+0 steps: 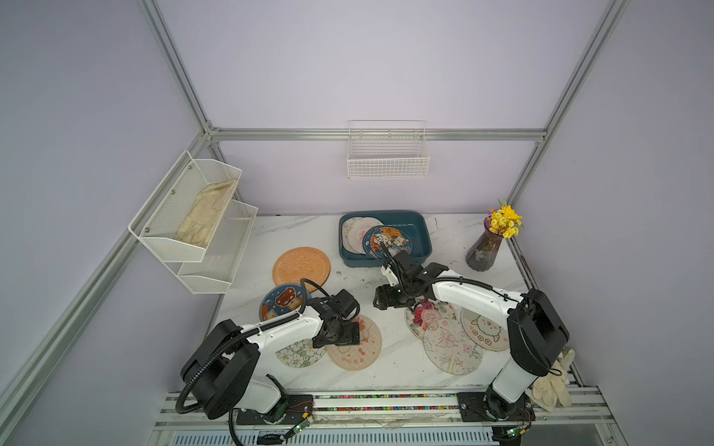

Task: Put the coasters into the storage box
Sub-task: Pick up the coaster from the center of the board.

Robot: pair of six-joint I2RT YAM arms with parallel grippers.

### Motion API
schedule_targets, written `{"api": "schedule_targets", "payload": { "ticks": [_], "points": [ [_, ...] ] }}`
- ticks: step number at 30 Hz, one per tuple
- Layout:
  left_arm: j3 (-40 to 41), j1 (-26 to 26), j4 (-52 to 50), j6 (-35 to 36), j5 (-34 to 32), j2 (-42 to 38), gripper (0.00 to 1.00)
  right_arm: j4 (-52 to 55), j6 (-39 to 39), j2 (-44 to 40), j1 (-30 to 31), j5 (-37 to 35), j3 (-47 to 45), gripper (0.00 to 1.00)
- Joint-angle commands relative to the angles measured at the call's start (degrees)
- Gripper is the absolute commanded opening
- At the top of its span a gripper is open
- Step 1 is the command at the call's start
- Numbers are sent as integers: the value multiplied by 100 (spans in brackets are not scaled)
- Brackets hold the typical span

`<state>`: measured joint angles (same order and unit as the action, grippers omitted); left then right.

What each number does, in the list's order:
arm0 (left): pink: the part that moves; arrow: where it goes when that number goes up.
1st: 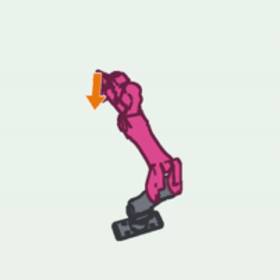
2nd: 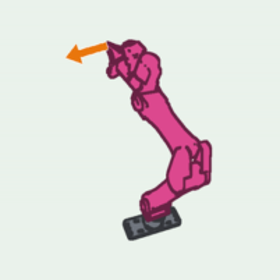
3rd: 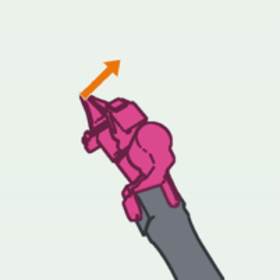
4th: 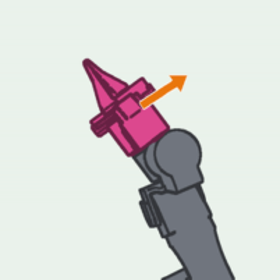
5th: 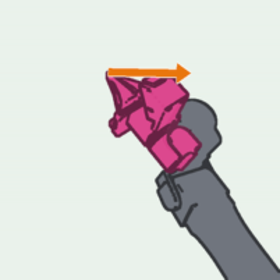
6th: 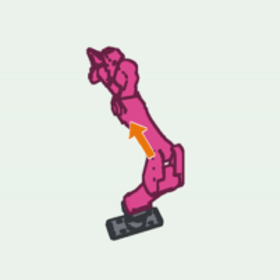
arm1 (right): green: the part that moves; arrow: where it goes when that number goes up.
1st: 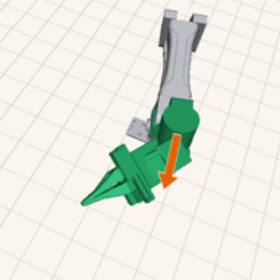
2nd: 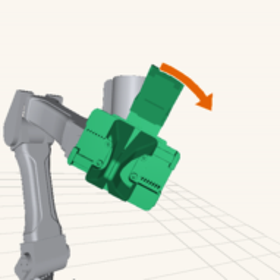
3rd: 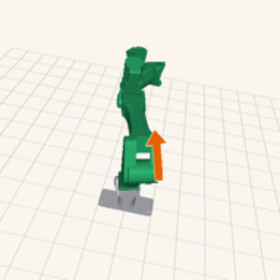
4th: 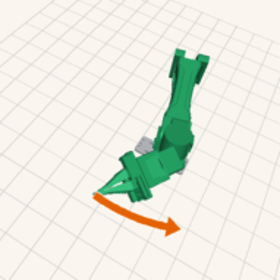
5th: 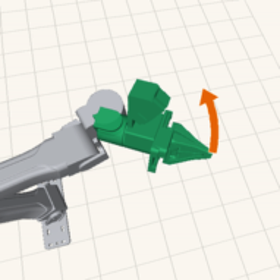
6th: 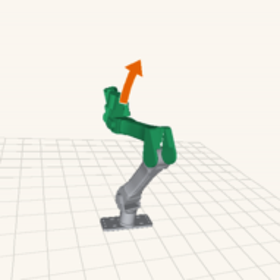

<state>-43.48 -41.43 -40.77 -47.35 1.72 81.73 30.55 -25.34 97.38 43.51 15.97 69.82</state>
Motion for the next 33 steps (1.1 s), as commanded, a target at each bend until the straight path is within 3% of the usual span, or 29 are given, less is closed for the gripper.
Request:
{"api": "schedule_targets", "payload": {
  "ticks": [1, 14, 33],
  "points": [
    [-356, -143, 529, 6, 864, 164, 99, 35, -102, -147, 61, 3, -83, 71],
    [-528, -249, 424, 46, 888, 327, 99, 109, -102, -10, 166, 65, -164, 71],
    [-319, -246, 5, -28, 374, 3, 97, -2, -243, 220, 596, -2, -810, 59]
  ]
}}
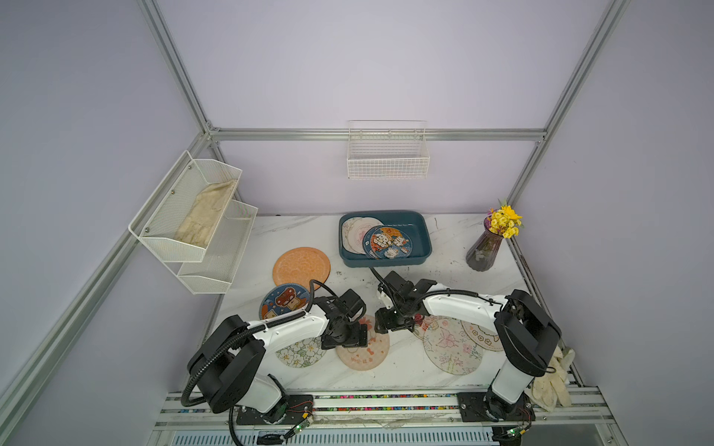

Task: Put the coasters into the storage box
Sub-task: Pick up the coaster from the center of the board.

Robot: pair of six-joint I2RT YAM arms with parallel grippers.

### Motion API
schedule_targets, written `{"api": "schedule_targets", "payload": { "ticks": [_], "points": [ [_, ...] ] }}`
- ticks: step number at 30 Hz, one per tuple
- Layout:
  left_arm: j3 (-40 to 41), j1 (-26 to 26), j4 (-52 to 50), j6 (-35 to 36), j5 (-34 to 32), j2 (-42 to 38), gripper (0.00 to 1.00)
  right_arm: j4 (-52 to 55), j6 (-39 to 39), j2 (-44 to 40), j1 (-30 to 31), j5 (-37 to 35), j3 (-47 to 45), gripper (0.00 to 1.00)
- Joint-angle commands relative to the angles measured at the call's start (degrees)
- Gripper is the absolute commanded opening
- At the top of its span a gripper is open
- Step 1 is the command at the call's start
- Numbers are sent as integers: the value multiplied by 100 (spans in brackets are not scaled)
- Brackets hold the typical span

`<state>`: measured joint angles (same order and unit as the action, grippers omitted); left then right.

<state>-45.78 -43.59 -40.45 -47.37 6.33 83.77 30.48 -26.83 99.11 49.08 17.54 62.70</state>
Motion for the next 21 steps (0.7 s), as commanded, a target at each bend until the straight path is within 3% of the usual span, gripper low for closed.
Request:
{"api": "schedule_targets", "payload": {
  "ticks": [1, 10, 21],
  "points": [
    [-81, -35, -33, -26, -97, -183, 97, -14, -111, 49, 33, -195, -142, 58],
    [117, -34, -86, -166, -185, -501, 96, -206, -178, 116, 32, -244, -232, 59],
    [113, -52, 46, -83, -19, -137, 91, -284, -249, 318, 78, -285, -241, 58]
  ]
}}
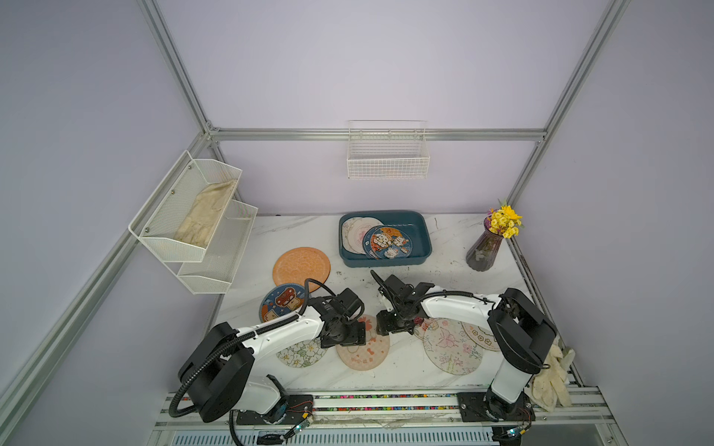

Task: Put the coasters into the storage box
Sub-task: Pick up the coaster from the center of the board.

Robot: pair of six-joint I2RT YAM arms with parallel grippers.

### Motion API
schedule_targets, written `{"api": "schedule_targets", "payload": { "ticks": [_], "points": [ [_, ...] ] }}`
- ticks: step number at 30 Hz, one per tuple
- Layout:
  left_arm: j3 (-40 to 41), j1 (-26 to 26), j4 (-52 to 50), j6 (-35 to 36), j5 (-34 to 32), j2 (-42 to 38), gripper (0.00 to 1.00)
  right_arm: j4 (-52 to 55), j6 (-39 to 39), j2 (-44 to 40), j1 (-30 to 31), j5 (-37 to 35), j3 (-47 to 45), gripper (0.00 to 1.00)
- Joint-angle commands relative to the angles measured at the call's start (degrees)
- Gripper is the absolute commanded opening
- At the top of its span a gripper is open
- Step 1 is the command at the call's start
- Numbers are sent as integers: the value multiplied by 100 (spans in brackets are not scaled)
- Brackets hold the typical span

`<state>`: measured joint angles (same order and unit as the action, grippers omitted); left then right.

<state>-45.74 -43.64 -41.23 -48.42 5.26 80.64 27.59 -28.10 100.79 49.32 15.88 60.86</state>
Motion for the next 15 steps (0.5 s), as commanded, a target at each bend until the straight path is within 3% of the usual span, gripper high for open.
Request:
{"api": "schedule_targets", "payload": {
  "ticks": [1, 15],
  "points": [
    [108, -48, 128, 33, 90, 195, 90, -23, -138, 166, 55, -116, -74, 58],
    [108, -45, 168, 79, 116, 197, 85, -320, -353, 476, 321, 78, -66, 45]
  ]
}}
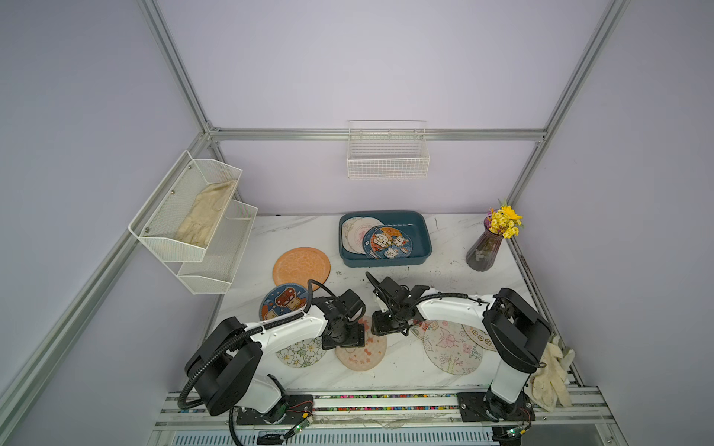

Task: Put the coasters into the storage box
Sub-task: Pick up the coaster from the center of the board.

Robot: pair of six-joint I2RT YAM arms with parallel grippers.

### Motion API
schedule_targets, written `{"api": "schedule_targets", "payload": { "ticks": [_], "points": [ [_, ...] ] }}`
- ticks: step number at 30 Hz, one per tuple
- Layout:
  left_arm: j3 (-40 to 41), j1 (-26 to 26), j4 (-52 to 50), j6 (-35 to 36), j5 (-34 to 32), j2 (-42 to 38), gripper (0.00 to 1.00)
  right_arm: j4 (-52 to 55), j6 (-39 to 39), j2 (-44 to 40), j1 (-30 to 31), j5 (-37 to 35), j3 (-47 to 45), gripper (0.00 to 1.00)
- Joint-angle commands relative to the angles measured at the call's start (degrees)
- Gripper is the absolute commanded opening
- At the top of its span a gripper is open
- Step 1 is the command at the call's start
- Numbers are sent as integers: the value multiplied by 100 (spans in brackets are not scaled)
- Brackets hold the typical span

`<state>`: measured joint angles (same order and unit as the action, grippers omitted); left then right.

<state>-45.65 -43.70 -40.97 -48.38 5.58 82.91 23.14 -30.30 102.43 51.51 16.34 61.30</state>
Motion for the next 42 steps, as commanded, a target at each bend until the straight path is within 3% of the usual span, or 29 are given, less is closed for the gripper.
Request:
{"api": "schedule_targets", "payload": {
  "ticks": [1, 4, 9, 15, 29, 34, 42],
  "points": [
    [98, -42, 144, 74, 83, -30, 85, 121, -134, 312, 99, 35, -110, 43],
    [99, -40, 152, 82, 83, -31, 84, 117, -133, 329, 100, 47, -115, 36],
    [101, -43, 142, 75, 52, -106, 82, 77, -142, 365, 112, 71, -109, 36],
    [127, -45, 142, 30, -14, -414, 70, 86, -134, 331, 111, 36, -166, 38],
    [-306, -40, -57, 73, -30, -583, 8, 86, -155, 39, 103, 3, -217, 42],
    [-874, -35, -351, 273, -66, -532, 0, 86, -219, -251, 6, 27, -317, 51],
    [-2279, 58, -854, 716, -120, -163, 0, 189, -395, -969, -435, 135, -512, 62]
  ]
}}
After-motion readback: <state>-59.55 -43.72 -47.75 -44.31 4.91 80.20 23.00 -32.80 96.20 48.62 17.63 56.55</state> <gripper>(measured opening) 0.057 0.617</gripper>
